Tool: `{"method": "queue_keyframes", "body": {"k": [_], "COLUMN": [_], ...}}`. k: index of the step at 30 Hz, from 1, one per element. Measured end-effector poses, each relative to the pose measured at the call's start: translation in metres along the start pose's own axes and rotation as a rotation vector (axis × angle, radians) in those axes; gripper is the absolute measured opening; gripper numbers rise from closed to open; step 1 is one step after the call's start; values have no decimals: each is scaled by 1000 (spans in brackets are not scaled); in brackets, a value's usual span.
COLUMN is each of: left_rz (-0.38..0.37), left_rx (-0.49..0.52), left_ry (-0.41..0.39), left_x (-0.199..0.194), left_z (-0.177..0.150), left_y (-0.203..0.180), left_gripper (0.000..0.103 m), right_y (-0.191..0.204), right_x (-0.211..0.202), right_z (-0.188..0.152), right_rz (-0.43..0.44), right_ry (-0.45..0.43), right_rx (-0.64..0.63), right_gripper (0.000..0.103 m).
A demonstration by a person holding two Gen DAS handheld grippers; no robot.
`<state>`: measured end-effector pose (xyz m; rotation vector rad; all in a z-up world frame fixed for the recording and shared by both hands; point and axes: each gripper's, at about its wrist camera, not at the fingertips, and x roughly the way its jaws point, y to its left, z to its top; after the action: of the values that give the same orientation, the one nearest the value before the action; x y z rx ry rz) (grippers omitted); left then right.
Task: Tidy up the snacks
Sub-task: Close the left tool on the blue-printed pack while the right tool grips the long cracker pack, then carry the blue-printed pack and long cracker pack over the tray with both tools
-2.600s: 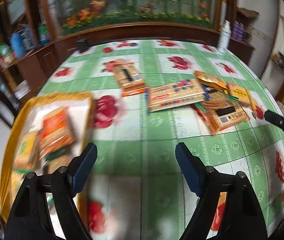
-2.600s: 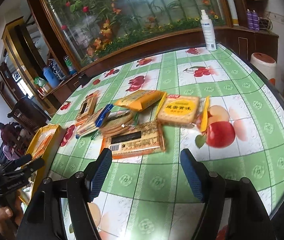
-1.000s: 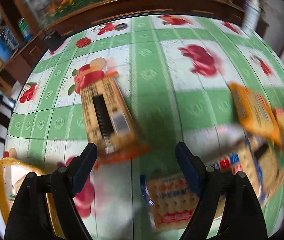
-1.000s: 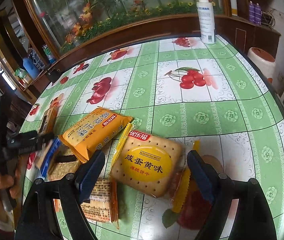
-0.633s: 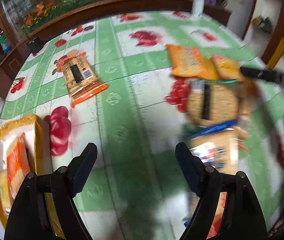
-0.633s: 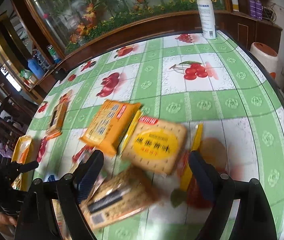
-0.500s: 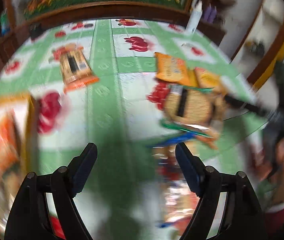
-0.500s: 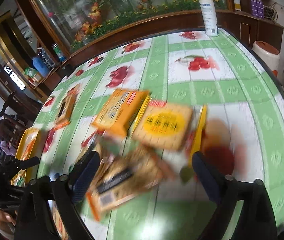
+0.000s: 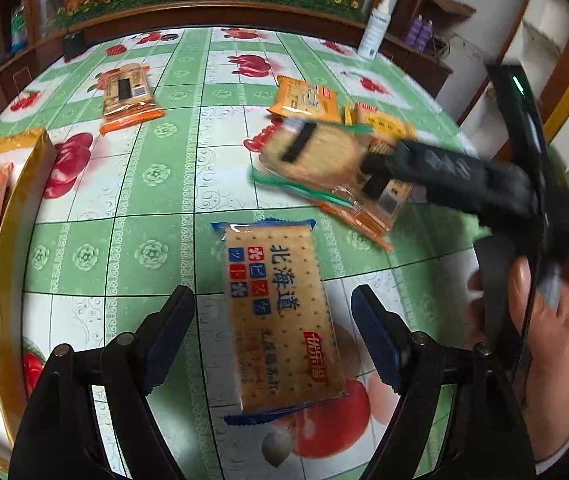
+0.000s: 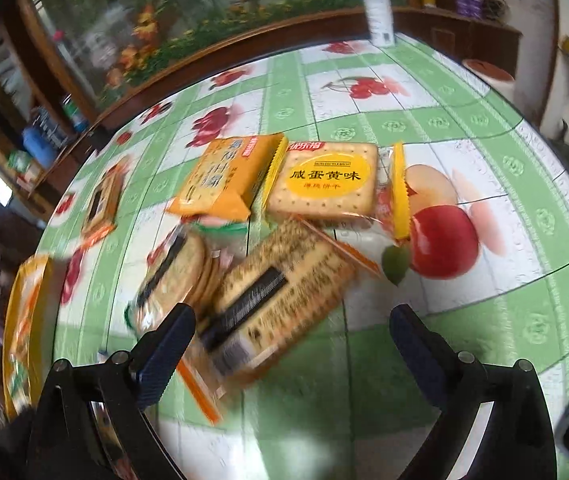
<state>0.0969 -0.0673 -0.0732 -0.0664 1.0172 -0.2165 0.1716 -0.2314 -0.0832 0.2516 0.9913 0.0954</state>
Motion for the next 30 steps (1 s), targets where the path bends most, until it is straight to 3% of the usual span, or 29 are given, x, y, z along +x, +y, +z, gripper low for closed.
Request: {"method": "queue_keyframes", "body": {"k": [4,8,14,18,20,22,24,25,30], "left_rz": [28,48,92,123,135,134,134,134,119], "left_rx": [4,-1,35,68,79,73,68,65,46], "left_ry": [13,25,33,29,23,18,5,-1,-5], "left_x": [9,16,26,30,30,29,27,25,21], "left_z": [0,3,7,7,6,6,5,5,4], "left_y": [-1,8,10,5,4,4,5,6,12], "left_gripper": [80,80,80,80,81,79,69,57,56], "right_y": [17,38,14,6,11,17,24,28,26], "right_x": [17,26,12,8,10,9,5,3,-3], "right_z": [8,0,-18,-16,-15,-17,-20,-21,-27], "right_rz": [-58,-133,-200,-176,-192,-186,-184,-193,-181], "right_ry": [20,44,30,20,18,12,0,-7,-32], "right_rx": [-22,-159,-188,-182,-212,-235,-270,-284,-284], "right_gripper": [100,99,100,98,95,84,57,56,56]}}
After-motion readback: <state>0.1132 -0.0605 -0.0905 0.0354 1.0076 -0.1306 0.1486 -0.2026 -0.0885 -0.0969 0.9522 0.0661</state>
